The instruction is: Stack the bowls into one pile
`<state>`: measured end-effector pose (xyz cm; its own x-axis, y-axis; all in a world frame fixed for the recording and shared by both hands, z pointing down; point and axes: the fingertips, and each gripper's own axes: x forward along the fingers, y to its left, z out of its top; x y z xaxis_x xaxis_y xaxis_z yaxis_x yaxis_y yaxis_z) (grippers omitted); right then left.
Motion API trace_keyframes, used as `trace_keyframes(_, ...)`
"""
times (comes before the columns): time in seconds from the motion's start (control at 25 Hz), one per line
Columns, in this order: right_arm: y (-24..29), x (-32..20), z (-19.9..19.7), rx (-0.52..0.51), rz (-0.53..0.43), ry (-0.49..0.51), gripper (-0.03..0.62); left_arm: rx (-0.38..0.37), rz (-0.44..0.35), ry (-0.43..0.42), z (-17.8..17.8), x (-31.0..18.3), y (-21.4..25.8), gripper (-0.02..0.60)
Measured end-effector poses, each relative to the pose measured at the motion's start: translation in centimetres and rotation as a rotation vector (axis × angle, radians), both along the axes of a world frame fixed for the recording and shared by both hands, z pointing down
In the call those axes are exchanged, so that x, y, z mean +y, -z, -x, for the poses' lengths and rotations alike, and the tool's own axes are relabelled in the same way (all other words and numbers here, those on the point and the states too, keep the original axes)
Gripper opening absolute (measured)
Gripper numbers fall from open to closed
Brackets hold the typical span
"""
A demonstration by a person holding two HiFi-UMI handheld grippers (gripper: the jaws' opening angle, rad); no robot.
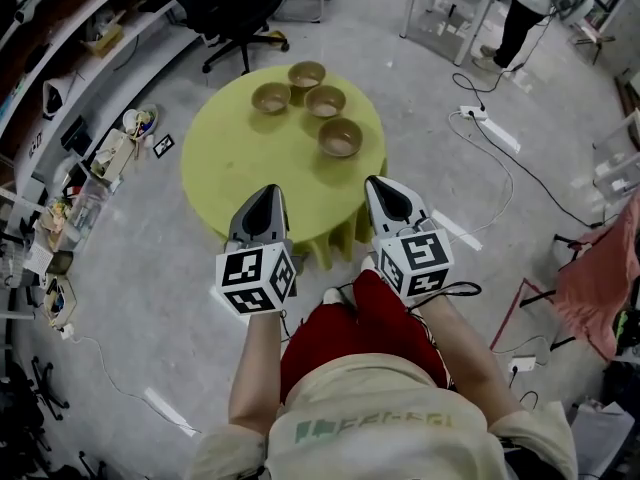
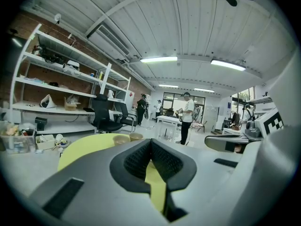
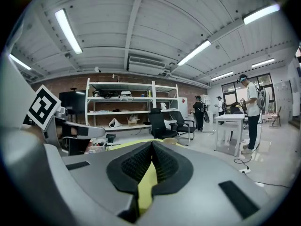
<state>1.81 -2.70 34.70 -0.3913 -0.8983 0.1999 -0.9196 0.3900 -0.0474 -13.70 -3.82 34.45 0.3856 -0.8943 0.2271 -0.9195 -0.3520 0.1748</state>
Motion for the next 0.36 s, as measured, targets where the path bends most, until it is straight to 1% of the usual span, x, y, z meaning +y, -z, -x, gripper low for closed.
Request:
trace_keyframes(0.16,-0.12,0.21,-0.3,0.006,0.009,0.0,0.035,0.01,0.008,-0.001,-0.13,0.17,-0.09,0.023)
trace_keyframes(0.36,-0.2,0.01,-0.77,0.003,0.001,0.004,0.035,0.017,-0.002,-0.005,-0.84,0.06,-0.04,0.023)
